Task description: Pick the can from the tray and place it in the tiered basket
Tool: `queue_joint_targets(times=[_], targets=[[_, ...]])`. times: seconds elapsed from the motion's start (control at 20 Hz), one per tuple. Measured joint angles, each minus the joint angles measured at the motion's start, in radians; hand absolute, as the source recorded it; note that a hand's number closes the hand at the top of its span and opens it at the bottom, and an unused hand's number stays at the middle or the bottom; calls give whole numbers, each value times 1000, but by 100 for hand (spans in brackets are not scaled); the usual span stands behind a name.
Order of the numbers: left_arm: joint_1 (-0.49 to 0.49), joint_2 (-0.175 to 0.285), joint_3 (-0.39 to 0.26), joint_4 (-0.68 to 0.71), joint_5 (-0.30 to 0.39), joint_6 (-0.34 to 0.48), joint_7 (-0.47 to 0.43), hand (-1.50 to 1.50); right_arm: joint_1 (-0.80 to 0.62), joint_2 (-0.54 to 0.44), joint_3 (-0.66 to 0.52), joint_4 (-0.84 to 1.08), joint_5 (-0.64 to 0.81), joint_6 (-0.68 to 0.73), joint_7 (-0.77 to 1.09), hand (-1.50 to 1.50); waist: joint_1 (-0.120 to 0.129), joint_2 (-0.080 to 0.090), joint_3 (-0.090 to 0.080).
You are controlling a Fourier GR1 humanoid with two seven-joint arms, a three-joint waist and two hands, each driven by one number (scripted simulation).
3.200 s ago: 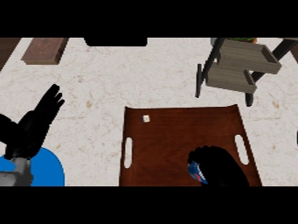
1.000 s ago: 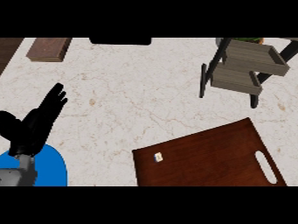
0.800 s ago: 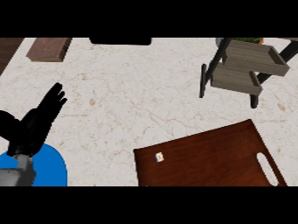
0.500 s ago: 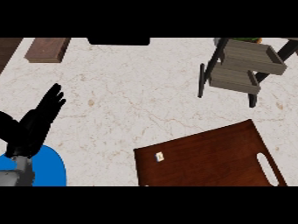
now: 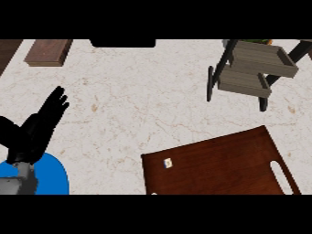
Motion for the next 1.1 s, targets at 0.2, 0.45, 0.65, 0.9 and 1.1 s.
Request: queue_joint_targets(times=[0.2, 0.45, 0.65, 0.9, 1.1], targets=[[5, -6, 4, -4, -5, -9, 4, 0, 10, 45, 21, -6, 43, -35, -7, 150, 0, 0, 0], [10, -10, 13, -4, -17, -17, -8, 0, 20, 96, 49, 29, 129, -119, -58, 150, 3, 2, 0], [-1, -1, 33, 3, -7, -38, 4, 0, 24, 129, 57, 65, 185, -181, -101, 150, 4, 3, 0], [-19, -14, 33, 29, -17, -38, 2, 0, -12, 185, 16, 113, 204, -299, -114, -150, 4, 3, 0], [-4, -21, 35, 30, -27, -46, -17, 0, -35, 236, 23, 171, 236, -357, -142, -150, 6, 3, 1]])
